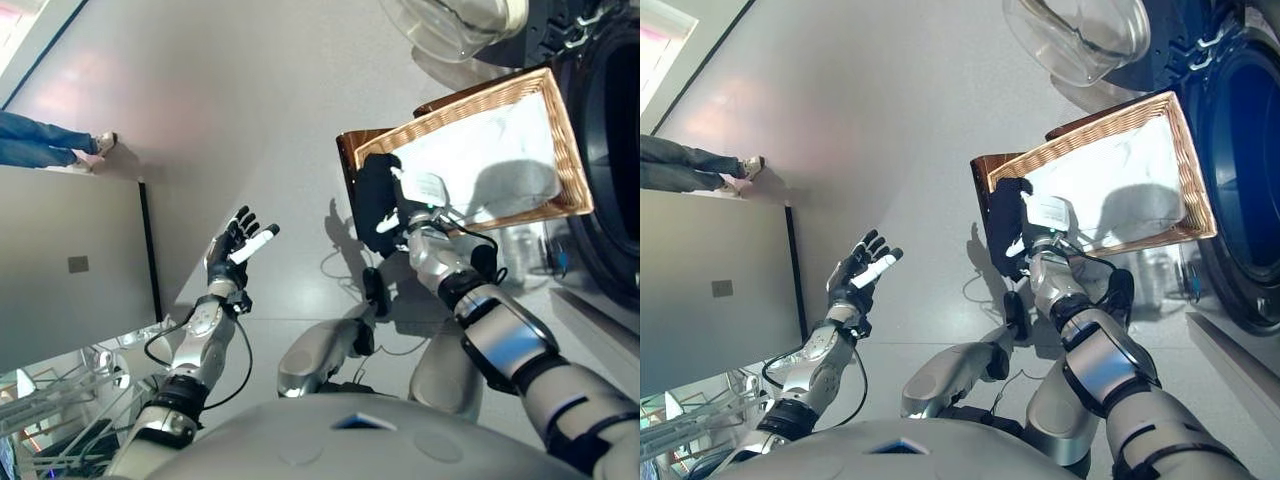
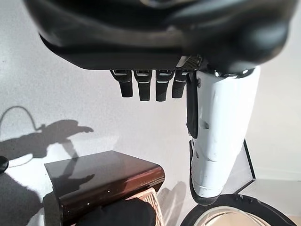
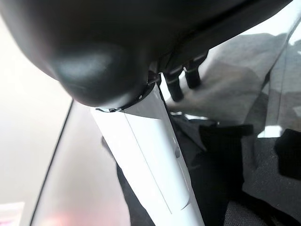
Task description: Pick up the clothes and place them into the washing machine
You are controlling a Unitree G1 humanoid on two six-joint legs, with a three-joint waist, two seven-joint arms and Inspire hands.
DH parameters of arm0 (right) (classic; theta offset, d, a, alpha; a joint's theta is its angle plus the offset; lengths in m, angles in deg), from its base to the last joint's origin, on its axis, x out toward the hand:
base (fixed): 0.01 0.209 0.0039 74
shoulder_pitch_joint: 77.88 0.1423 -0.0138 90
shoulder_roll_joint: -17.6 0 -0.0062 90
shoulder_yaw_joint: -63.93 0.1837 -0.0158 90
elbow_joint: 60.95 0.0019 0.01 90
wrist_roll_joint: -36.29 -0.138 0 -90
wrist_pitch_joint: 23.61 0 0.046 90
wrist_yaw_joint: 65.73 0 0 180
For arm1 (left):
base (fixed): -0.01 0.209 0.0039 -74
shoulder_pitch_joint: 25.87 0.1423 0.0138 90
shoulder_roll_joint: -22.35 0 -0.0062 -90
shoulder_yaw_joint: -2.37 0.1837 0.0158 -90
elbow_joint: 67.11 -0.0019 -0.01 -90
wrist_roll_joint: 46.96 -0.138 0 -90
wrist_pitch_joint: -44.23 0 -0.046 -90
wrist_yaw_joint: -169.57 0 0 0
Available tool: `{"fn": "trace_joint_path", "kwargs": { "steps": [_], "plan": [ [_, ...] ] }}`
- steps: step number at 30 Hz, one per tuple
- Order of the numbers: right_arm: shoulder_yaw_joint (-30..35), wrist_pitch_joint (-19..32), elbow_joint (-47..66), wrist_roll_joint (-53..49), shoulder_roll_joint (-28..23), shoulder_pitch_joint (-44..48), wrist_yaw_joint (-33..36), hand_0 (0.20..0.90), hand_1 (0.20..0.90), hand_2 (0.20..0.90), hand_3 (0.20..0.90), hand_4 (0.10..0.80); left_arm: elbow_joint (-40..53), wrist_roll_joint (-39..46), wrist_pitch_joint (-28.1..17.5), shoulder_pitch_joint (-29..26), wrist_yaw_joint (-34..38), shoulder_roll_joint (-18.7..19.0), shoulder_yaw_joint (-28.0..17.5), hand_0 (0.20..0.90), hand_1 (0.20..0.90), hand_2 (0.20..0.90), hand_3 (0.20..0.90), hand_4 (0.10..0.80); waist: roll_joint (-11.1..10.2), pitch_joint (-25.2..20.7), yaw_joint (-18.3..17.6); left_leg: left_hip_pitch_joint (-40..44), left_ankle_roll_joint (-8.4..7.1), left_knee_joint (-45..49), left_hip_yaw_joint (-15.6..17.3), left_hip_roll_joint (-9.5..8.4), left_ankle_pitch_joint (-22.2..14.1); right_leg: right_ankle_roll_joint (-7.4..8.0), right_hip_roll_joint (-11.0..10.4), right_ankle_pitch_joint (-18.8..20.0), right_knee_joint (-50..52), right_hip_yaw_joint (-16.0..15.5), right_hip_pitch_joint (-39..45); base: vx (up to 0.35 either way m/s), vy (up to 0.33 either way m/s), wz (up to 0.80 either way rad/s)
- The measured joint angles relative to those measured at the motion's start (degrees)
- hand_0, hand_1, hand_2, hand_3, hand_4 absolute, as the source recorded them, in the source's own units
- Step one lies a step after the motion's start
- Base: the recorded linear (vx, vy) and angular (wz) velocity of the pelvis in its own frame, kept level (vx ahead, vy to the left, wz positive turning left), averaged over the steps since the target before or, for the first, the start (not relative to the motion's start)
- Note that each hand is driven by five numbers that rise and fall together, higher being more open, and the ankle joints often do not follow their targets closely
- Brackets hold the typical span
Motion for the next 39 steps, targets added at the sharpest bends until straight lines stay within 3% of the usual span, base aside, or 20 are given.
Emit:
{"fn": "trace_joint_path", "kwargs": {
  "steps": [11,14,25,31,39],
  "plan": [
    [-0.2,1.41,4.27,-4.64,-1.08,-1.21,-1.16,0.9,0.9,0.9,0.9,0.8,-1.49,-0.52,-0.2,-0.7,1.47,-1.33,0.0,0.9,0.9,0.9,0.9,0.8,-0.2,0.08,-1.18,0.53,0.05,0.0,-1.12,0.08,0.17,-0.25,0.2,-0.08,0.37,-1.42,1.34,0.019,-0.032,0.06],
    [-1.4,2.92,5.22,-4.61,-1.3,-2.09,-1.38,0.9,0.9,0.9,0.9,0.8,-2.18,-1.12,-0.23,-0.89,1.52,-2.34,0.17,0.9,0.9,0.9,0.9,0.8,-1.19,0.35,-1.58,1.61,-0.05,0.0,-1.85,0.58,0.23,-0.57,0.64,-0.48,0.46,-2.33,2.77,0.03,-0.087,0.1],
    [1.9,4.91,7.54,-7.31,-0.5,-9.16,-0.96,0.9,0.9,0.9,0.9,0.8,-8.5,-1.26,-1.37,-2.69,4.35,-1.94,-0.73,0.9,0.9,0.9,0.9,0.8,-17.29,1.21,-1.7,2.26,-1.46,-0.01,-5.23,2.83,1.04,-2.1,2.47,-1.03,-0.06,-6.6,5.96,0.052,-0.056,0.15],
    [3.54,6.42,7.57,-10.33,0.83,-9.6,0.32,0.9,0.9,0.9,0.9,0.8,-10.18,-2.5,-1.43,-3.94,6.4,-1.35,-1.75,0.9,0.9,0.9,0.9,0.8,-20.73,2.41,-1.5,2.1,-1.68,-0.02,-8.26,3.02,1.22,-2.43,2.56,-0.97,-0.95,-9.55,8.06,0.035,0.005,0.25],
    [9.32,8.79,4.43,-23.0,8.11,-9.92,1.55,0.9,0.9,0.9,0.9,0.8,-10.15,-2.52,-1.73,-4.86,8.06,1.66,-4.87,0.9,0.9,0.9,0.9,0.8,-24.0,2.58,0.21,1.94,-1.92,0.01,-11.03,3.49,1.32,-2.68,2.9,-1.97,-0.95,-12.69,9.61,0.01,0.021,0.16]
  ]
}}
